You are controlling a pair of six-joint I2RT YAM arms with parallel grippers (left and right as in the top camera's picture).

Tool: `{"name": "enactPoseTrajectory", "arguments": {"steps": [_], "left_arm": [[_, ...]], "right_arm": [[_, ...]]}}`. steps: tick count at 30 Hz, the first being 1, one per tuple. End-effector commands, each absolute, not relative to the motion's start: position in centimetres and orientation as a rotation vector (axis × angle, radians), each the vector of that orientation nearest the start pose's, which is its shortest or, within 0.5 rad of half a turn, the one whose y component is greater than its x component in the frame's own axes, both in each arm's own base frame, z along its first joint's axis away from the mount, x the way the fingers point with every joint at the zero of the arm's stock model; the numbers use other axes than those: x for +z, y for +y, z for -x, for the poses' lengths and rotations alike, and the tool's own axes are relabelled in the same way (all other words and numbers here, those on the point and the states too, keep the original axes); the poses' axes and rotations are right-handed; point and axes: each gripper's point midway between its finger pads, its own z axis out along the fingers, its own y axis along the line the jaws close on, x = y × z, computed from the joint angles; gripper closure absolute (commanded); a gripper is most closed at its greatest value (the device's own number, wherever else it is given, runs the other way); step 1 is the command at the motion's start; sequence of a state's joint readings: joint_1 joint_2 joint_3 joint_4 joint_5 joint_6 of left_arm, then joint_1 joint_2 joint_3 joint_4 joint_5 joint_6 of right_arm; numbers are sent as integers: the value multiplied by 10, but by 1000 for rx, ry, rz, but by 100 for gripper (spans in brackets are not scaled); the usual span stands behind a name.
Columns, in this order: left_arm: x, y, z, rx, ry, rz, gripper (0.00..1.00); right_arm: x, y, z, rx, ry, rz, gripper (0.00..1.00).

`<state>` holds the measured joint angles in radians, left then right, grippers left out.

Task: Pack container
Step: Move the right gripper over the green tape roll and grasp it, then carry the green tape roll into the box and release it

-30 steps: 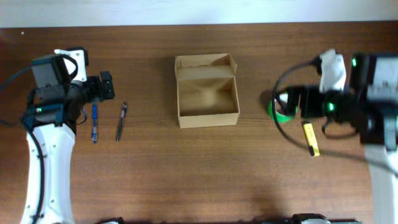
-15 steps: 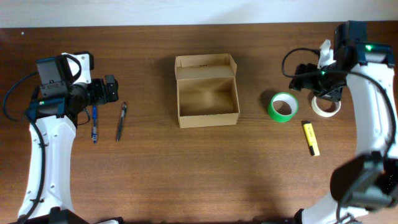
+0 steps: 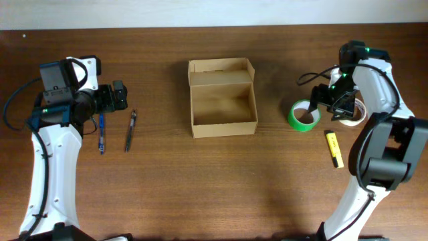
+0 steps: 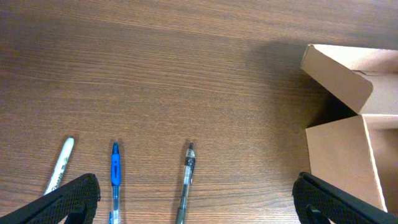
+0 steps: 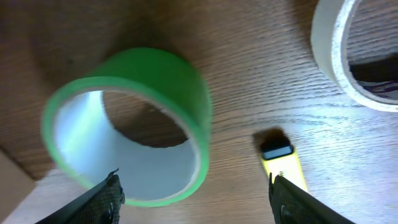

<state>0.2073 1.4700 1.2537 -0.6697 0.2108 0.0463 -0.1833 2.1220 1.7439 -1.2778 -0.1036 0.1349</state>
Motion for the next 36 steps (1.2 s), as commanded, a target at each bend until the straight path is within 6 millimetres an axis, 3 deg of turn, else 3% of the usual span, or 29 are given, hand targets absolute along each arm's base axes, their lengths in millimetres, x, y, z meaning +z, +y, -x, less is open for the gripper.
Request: {"name": "enactPoseTrajectory", "arguments": {"steps": [1, 8, 12, 13, 15, 16, 17, 21, 26, 30, 33, 35, 36], "left_arm": [[199, 46, -401, -155, 2424, 76, 1], [199, 46, -401, -155, 2424, 76, 1], [199, 46, -401, -155, 2424, 76, 1], [199, 46, -401, -155, 2424, 76, 1], [199, 46, -401, -155, 2424, 76, 1], [199, 46, -401, -155, 2424, 76, 1], [199, 46, -401, -155, 2424, 76, 1], [199, 46, -401, -155, 2424, 76, 1], [199, 46, -401, -155, 2424, 76, 1], [199, 46, -401, -155, 2424, 76, 1], [199, 46, -401, -155, 2424, 76, 1], [199, 46, -401, -155, 2424, 76, 1], [199, 46, -401, -155, 2424, 76, 1]], "right_arm": [[44, -60, -381, 92, 3201, -524, 25], [10, -57, -367, 100, 3222, -529, 29], [-6, -56, -359, 101, 3233, -532, 37], [-8, -55, -358, 103, 3233, -532, 44], [-8, -55, -358, 103, 3230, -531, 80], [-8, -54, -359, 116, 3226, -531, 90], [-6, -53, -361, 131, 3220, -530, 96], [7, -47, -371, 206, 3197, -530, 96], [51, -40, -390, 241, 3148, -480, 96], [124, -18, -408, 232, 3045, -347, 96], [177, 12, -413, 233, 2958, -193, 96], [215, 53, -413, 241, 2874, 16, 96], [226, 69, -412, 242, 2845, 106, 96]]}}
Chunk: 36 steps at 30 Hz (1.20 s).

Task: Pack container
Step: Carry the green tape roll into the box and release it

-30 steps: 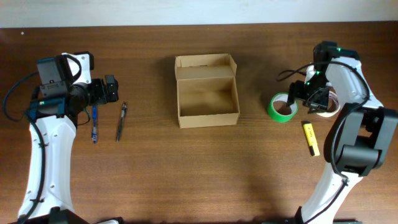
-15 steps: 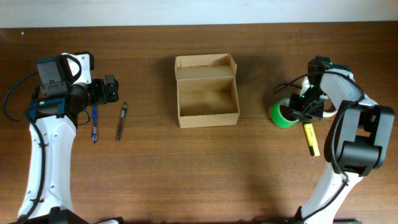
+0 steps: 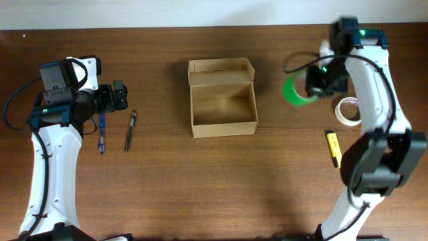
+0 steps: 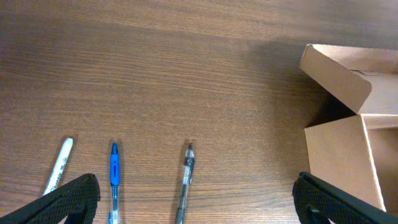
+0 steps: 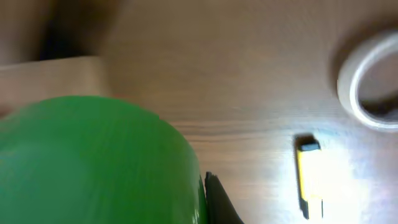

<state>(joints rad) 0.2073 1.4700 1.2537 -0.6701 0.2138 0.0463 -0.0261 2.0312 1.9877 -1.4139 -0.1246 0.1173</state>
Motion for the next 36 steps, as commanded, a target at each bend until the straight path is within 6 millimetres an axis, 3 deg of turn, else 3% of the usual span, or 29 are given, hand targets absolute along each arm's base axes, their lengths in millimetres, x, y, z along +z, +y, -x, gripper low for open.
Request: {"name": "enactPoseTrajectory", "arguments": {"steps": [1, 4, 8, 11, 18, 22, 23, 28, 36], "left_arm": [[199, 46, -401, -155, 2424, 76, 1], [199, 46, -401, -155, 2424, 76, 1], [199, 46, -401, -155, 2424, 76, 1], [199, 46, -401, -155, 2424, 76, 1], [199, 46, -401, -155, 2424, 76, 1], [199, 46, -401, -155, 2424, 76, 1], [199, 46, -401, -155, 2424, 76, 1], [199, 46, -401, -155, 2424, 76, 1], [199, 46, -401, -155, 2424, 76, 1]], "right_arm": [[235, 89, -410, 246, 2809, 223, 96], [242, 140, -403, 238, 2709, 602, 96], [232, 196, -394, 212, 2538, 1066, 96], [224, 225, -399, 186, 2429, 1229, 96], [196, 250, -428, 157, 2377, 1245, 96], [167, 258, -436, 163, 2410, 1270, 96], [151, 258, -439, 154, 2432, 1286, 96], [113, 260, -441, 152, 2498, 1316, 96], [69, 259, -440, 157, 2590, 1327, 96]]}}
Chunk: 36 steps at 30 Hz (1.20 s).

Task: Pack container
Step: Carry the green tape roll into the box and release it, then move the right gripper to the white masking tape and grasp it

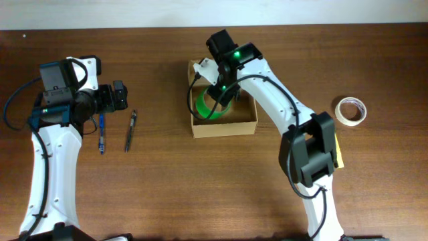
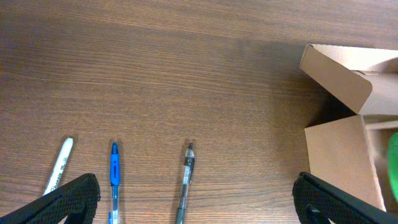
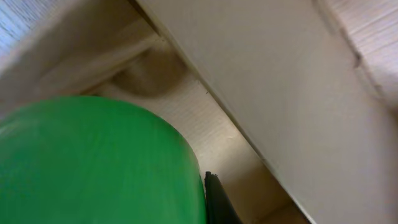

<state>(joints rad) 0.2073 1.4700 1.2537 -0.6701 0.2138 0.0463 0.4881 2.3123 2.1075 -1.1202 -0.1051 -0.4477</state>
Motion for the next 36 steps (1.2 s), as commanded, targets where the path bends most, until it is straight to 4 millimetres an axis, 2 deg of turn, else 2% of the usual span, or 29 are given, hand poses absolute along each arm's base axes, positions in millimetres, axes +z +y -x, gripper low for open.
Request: {"name": "enactPoseTrajectory", "arguments": {"steps": [1, 8, 13, 15, 18, 20, 24, 28, 31, 33, 34, 35, 36], "left_arm": [[199, 46, -401, -155, 2424, 76, 1], [199, 46, -401, -155, 2424, 76, 1], [199, 46, -401, -155, 2424, 76, 1], [199, 46, -401, -155, 2424, 76, 1], [199, 46, -401, -155, 2424, 76, 1], [199, 46, -401, -155, 2424, 76, 1], [199, 46, -401, -155, 2424, 76, 1], [199, 46, -401, -155, 2424, 76, 1], [199, 46, -401, -155, 2424, 76, 1], [199, 46, -401, -155, 2424, 76, 1], [199, 46, -401, -155, 2424, 76, 1], [199, 46, -401, -155, 2424, 76, 1], [199, 46, -401, -155, 2424, 76, 1]], "right_arm": [[64, 260, -440, 159, 2600, 1325, 96], [44, 268, -444, 163, 2615, 1307, 96], [38, 269, -444, 167, 2636, 1282, 95], [39, 267, -440, 166, 2650, 1288, 82], [55, 265, -437, 166, 2649, 1287, 74], [84, 267, -440, 167, 2605, 1271, 64], [140, 266, -440, 163, 2531, 1239, 61], [215, 255, -436, 118, 2409, 1172, 57], [278, 227, -432, 79, 2342, 999, 55], [311, 202, -429, 69, 2309, 889, 51], [328, 184, -428, 63, 2295, 815, 50], [348, 155, -428, 57, 2284, 690, 44], [360, 130, -427, 47, 2281, 593, 41]]}}
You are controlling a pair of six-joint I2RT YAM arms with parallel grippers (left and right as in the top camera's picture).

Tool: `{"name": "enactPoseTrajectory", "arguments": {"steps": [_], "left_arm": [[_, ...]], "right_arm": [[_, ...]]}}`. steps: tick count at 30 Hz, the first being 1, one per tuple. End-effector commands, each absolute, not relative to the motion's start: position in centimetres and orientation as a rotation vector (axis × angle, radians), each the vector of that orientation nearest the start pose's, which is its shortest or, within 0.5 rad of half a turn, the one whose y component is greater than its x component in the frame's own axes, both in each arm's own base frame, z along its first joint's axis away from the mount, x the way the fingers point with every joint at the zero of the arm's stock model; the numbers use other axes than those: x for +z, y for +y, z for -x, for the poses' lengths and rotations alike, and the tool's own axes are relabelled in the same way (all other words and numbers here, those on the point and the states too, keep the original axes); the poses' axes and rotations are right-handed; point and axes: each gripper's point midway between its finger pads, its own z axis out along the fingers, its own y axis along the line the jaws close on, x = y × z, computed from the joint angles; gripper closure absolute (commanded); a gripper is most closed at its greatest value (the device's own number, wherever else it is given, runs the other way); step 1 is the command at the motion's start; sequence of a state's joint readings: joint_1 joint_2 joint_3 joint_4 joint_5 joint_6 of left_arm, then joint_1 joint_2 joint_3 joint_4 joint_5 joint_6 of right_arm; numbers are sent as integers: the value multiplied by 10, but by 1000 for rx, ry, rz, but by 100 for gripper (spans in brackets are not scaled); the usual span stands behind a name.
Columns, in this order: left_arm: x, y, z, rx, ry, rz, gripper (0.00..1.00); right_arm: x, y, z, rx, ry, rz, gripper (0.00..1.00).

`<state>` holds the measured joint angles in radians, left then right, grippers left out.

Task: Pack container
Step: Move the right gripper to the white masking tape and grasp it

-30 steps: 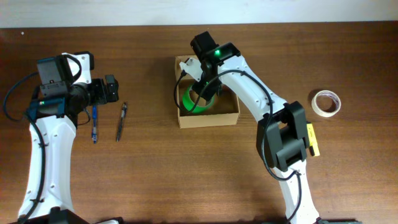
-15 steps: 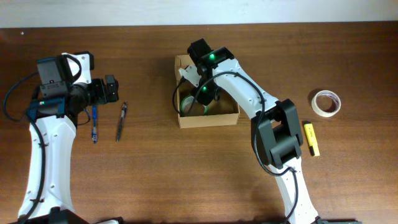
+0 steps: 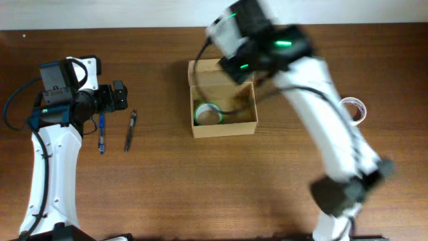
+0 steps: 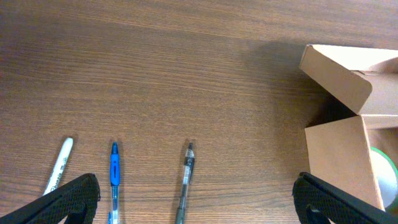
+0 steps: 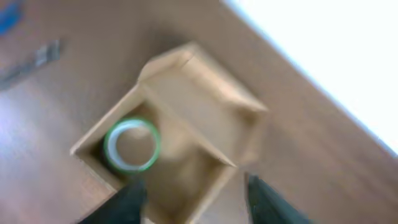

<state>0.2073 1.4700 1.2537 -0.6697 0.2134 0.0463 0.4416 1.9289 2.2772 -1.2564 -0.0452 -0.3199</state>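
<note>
The open cardboard box (image 3: 225,128) stands mid-table. A green tape roll (image 3: 207,114) lies flat in its left half, also seen as the green tape roll (image 5: 132,146) from above. My right gripper (image 5: 198,202) is open and empty, high above the box; its arm is blurred in the overhead view. My left gripper (image 4: 196,205) is open and empty over a black pen (image 4: 185,180), a blue pen (image 4: 114,180) and a white marker (image 4: 59,165).
A white tape roll (image 3: 358,107) lies at the right, partly behind the right arm. The box's back flap (image 4: 339,74) stands up. The left arm (image 3: 50,147) runs along the table's left side.
My right gripper has let go of the green tape roll, which now lies in the box. The gripper is open and raised above the box. The left arm has not moved.
My right gripper was open around the green tape roll at the table's right. Then it held the roll in the air, then inside the box. Now the roll lies in the box and the gripper is clear. The left gripper stayed open over the pens.
</note>
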Motion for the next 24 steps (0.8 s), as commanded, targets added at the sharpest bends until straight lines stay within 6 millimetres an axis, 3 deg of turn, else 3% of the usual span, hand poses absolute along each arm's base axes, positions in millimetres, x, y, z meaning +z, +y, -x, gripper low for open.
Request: {"name": "enactPoseTrajectory", "arguments": {"steps": [1, 4, 5, 6, 9, 10, 15, 19, 24], "left_arm": [[199, 46, -401, -155, 2424, 76, 1], [199, 46, -401, -155, 2424, 76, 1], [199, 46, -401, -155, 2424, 76, 1], [199, 46, -401, -155, 2424, 76, 1], [199, 46, -401, -155, 2424, 76, 1], [199, 46, -401, -155, 2424, 76, 1], [199, 46, -401, -155, 2424, 76, 1], [199, 46, -401, -155, 2424, 76, 1], [199, 46, -401, -155, 2424, 76, 1]], "right_arm": [[367, 107, -427, 29, 2280, 515, 41], [373, 24, -422, -25, 2316, 202, 41], [362, -28, -416, -42, 2368, -32, 39], [349, -58, -410, -44, 2410, -167, 38], [309, -109, -400, 16, 2500, -402, 37], [285, -126, -397, 77, 2539, -502, 37], [195, -168, -380, 180, 2690, -825, 43], [136, -177, -375, 212, 2793, -912, 45], [87, -181, -380, 226, 2854, -943, 44]]}}
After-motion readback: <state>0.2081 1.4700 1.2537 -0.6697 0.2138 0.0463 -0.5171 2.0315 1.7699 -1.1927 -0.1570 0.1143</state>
